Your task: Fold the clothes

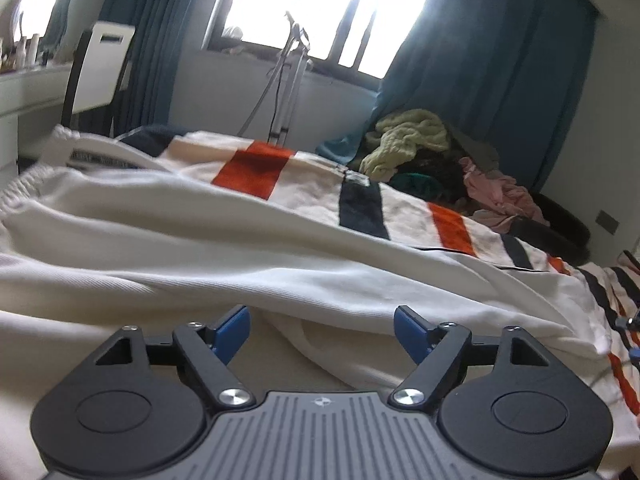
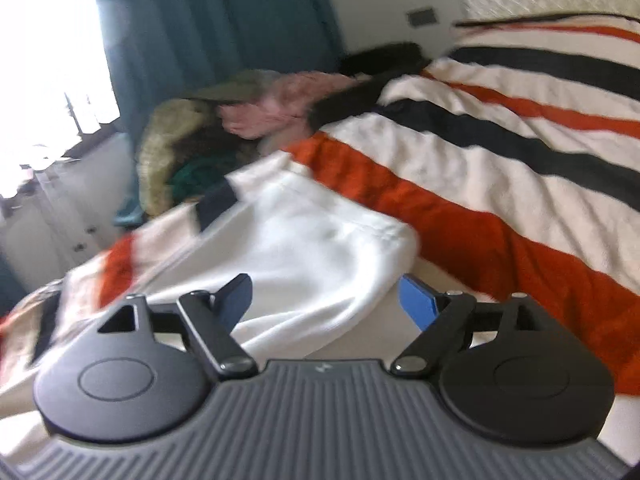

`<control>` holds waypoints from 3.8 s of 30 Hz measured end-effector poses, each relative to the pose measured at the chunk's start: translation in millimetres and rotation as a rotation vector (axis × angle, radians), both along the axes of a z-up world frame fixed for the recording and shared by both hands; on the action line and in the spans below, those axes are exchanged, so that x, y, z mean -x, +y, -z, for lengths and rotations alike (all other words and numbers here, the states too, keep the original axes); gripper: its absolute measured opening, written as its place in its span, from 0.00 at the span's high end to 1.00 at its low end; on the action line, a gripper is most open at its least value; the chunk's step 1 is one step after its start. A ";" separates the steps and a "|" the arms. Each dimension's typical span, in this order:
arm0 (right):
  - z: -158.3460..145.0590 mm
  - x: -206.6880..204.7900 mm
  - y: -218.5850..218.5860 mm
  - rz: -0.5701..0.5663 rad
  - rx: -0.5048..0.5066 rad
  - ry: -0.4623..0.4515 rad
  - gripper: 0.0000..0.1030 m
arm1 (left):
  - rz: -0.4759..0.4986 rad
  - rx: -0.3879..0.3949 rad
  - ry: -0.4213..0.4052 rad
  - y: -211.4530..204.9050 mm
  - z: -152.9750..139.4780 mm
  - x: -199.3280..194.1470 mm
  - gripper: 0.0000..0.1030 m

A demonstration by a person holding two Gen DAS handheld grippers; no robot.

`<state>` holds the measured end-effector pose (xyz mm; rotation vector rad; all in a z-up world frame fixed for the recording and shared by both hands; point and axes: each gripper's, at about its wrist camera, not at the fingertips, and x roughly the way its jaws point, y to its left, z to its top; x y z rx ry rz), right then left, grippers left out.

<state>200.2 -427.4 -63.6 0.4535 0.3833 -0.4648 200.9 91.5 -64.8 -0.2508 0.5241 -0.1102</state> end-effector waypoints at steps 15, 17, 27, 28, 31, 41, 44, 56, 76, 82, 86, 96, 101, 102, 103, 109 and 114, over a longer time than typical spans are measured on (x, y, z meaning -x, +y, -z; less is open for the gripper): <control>-58.0 118.7 119.0 -0.176 0.109 0.036 0.21 | 0.080 -0.123 -0.088 -23.0 -16.9 87.7 0.04; -56.9 119.5 119.0 -0.144 0.157 0.049 0.21 | 0.098 -0.150 -0.102 -29.5 -13.8 92.1 0.03; -34.5 116.2 90.1 -0.043 0.072 0.133 0.21 | 0.033 -0.159 -0.042 -24.4 -0.1 86.7 0.01; -32.4 117.6 85.4 -0.024 0.049 0.141 0.21 | 0.021 -0.157 -0.030 -22.9 1.1 85.4 0.01; -21.8 122.6 64.7 0.057 -0.053 0.159 0.21 | -0.013 -0.144 0.009 -16.3 4.7 80.7 0.01; 21.4 153.0 -16.2 0.310 -0.519 0.108 0.21 | -0.210 -0.142 0.202 14.3 20.6 63.0 0.01; 32.8 159.7 -33.1 0.303 -0.625 0.058 0.21 | -0.231 -0.138 0.201 18.8 19.2 62.6 0.01; 72.9 172.8 -57.0 0.375 -0.910 -0.110 0.45 | -0.313 -0.055 0.159 26.3 4.5 66.4 0.01; 74.5 143.2 -57.2 0.359 -0.776 -0.105 0.95 | -0.550 0.163 0.151 98.3 -19.0 86.4 0.01; 58.5 148.9 -60.7 0.376 -0.737 -0.201 0.95 | -0.658 0.330 0.162 158.2 -40.2 105.2 0.01; 58.0 149.9 -70.2 0.394 -0.736 -0.223 0.95 | -0.694 0.409 0.182 191.5 -47.3 114.9 0.01; 64.4 167.7 -95.4 0.493 -0.708 -0.284 0.95 | -0.737 0.684 0.231 249.8 -12.9 152.9 0.01; 81.0 167.6 -98.0 0.514 -0.784 -0.198 0.95 | -0.704 0.727 0.231 244.6 -6.7 153.5 0.01; 81.9 168.0 -97.9 0.511 -0.786 -0.189 0.95 | -0.688 0.730 0.236 242.2 -5.8 151.8 0.01; 82.3 168.7 -97.7 0.505 -0.784 -0.185 0.95 | -0.671 0.732 0.240 239.9 -4.9 150.1 0.02; 78.7 167.5 -96.1 0.476 -0.743 -0.151 0.95 | -0.648 0.840 0.306 242.1 17.1 140.4 0.10; 80.7 165.1 -94.4 0.457 -0.734 -0.098 0.94 | -0.716 0.795 0.318 244.3 21.4 135.7 0.50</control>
